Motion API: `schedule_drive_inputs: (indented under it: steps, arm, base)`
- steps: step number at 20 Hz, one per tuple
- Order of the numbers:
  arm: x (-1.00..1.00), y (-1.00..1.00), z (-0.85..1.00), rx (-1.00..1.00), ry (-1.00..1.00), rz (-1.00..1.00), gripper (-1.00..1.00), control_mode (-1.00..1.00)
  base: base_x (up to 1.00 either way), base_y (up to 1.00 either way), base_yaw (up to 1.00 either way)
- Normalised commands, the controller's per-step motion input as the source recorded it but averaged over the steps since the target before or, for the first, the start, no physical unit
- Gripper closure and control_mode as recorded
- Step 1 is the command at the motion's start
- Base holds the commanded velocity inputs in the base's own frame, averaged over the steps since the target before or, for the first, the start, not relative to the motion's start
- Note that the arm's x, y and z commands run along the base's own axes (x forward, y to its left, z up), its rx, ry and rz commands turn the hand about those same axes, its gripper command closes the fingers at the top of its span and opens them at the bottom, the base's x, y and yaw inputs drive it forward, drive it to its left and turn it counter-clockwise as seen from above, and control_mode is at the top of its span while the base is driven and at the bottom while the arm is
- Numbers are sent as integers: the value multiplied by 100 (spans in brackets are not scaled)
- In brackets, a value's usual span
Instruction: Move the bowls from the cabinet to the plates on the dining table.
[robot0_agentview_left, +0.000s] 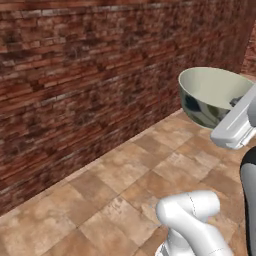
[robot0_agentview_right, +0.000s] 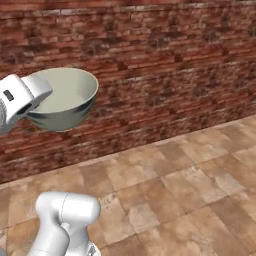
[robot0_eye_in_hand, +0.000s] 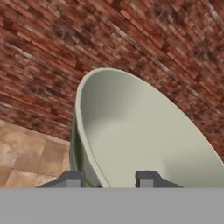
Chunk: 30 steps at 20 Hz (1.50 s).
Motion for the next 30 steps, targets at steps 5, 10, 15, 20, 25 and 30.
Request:
schedule_drive_inputs:
  steps: [5, 10, 15, 20, 25, 30]
  arm:
    - [0, 0, 0, 0, 0, 0, 100, 100]
    - [0, 0, 0, 0, 0, 0, 100, 100]
    - [0, 0, 0, 0, 0, 0, 100, 100]
    - [0, 0, 0, 0, 0, 0, 100, 100]
    - [0, 0, 0, 0, 0, 0, 100, 100]
    - [0, 0, 0, 0, 0, 0, 100, 100]
  base:
    - [40, 0, -82]
    - [59, 17, -77]
    - [63, 83, -57]
    - [72, 99, -47]
    - [99, 80, -37]
    - [100, 60, -23]
